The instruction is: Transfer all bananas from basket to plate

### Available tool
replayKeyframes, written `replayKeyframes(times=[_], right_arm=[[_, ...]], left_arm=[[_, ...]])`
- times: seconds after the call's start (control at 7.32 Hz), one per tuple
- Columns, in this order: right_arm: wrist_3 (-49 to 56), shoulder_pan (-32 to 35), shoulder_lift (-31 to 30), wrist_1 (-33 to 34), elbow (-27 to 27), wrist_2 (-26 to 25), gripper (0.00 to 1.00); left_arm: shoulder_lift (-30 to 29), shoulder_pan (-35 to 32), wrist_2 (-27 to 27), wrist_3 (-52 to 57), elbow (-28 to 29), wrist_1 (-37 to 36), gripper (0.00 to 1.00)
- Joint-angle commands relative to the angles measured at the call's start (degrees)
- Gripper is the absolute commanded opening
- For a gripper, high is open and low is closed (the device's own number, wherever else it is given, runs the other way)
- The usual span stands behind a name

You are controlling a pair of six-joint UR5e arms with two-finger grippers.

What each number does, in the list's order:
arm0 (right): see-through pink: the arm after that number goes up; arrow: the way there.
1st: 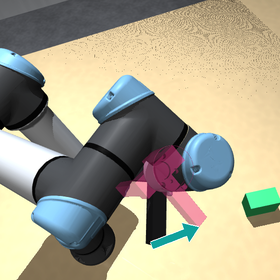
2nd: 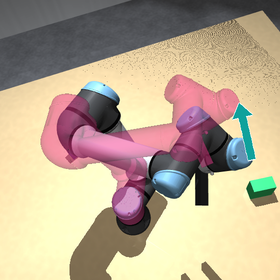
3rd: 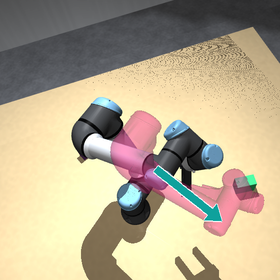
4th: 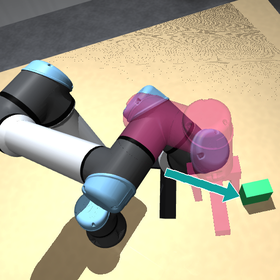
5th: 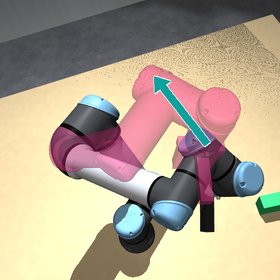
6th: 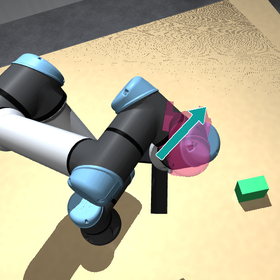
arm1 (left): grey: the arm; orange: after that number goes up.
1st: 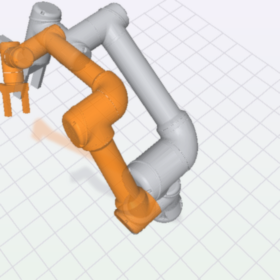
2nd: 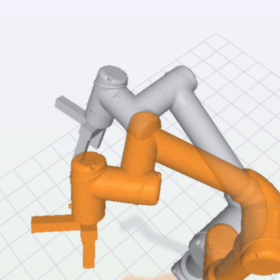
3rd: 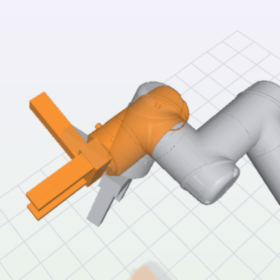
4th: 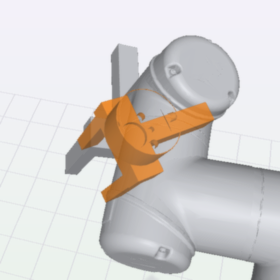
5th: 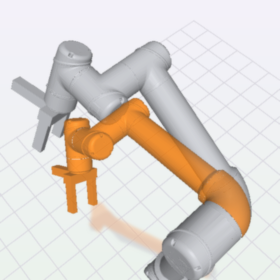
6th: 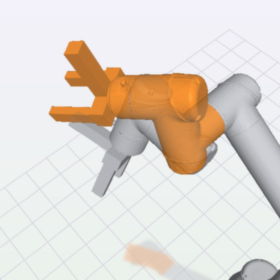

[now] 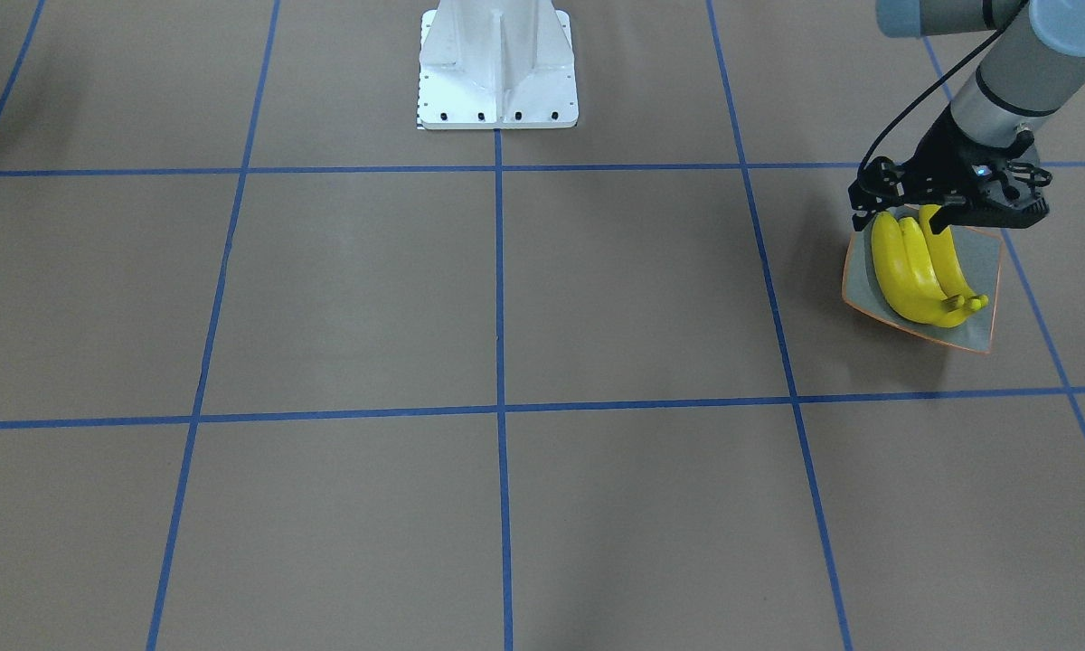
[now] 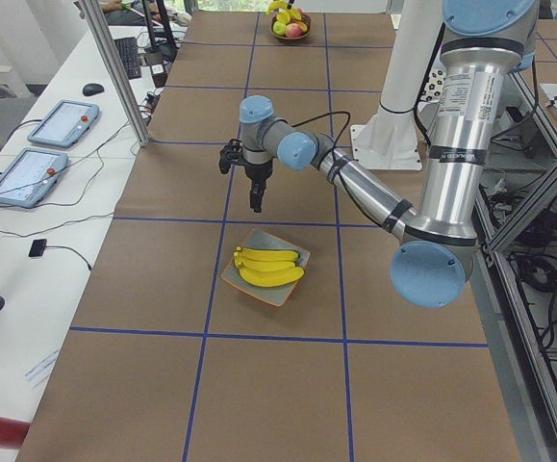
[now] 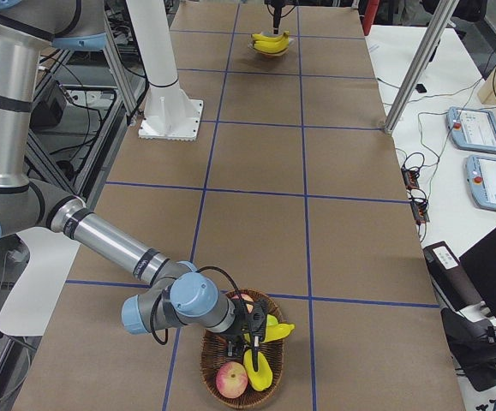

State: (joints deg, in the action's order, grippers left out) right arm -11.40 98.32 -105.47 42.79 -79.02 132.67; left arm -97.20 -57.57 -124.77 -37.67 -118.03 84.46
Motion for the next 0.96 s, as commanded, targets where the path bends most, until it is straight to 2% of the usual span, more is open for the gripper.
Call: replayKeyframes(times=[0.0, 0.27, 0.41, 0.55, 0.82], right_arm=[[3.5, 2.9, 0.4, 0.4, -1.0, 4.8, 0.00], [-1.4, 2.3, 2.8, 0.2, -2.9, 7.4, 0.00], [-8.7, 0.7, 6.0, 0.1, -3.1, 11.1, 0.00], [-16.6, -2.8, 9.2, -0.1, -3.1, 14.4, 0.00], [-29.6, -9.2, 16.5, -0.5, -3.9, 16.1, 0.00]], left_arm=[[0.0, 0.1, -0.1, 0.0, 0.1, 0.0, 1.00], [-0.4, 0.3, -0.1, -0.1, 0.4, 0.2, 1.00], [-1.7, 0.3, -0.2, -1.6, 0.9, 0.5, 1.00], [-5.2, 0.4, -0.2, -4.4, 2.4, 0.6, 1.00], [-10.6, 0.4, -0.3, -8.8, 4.8, 0.7, 1.00]])
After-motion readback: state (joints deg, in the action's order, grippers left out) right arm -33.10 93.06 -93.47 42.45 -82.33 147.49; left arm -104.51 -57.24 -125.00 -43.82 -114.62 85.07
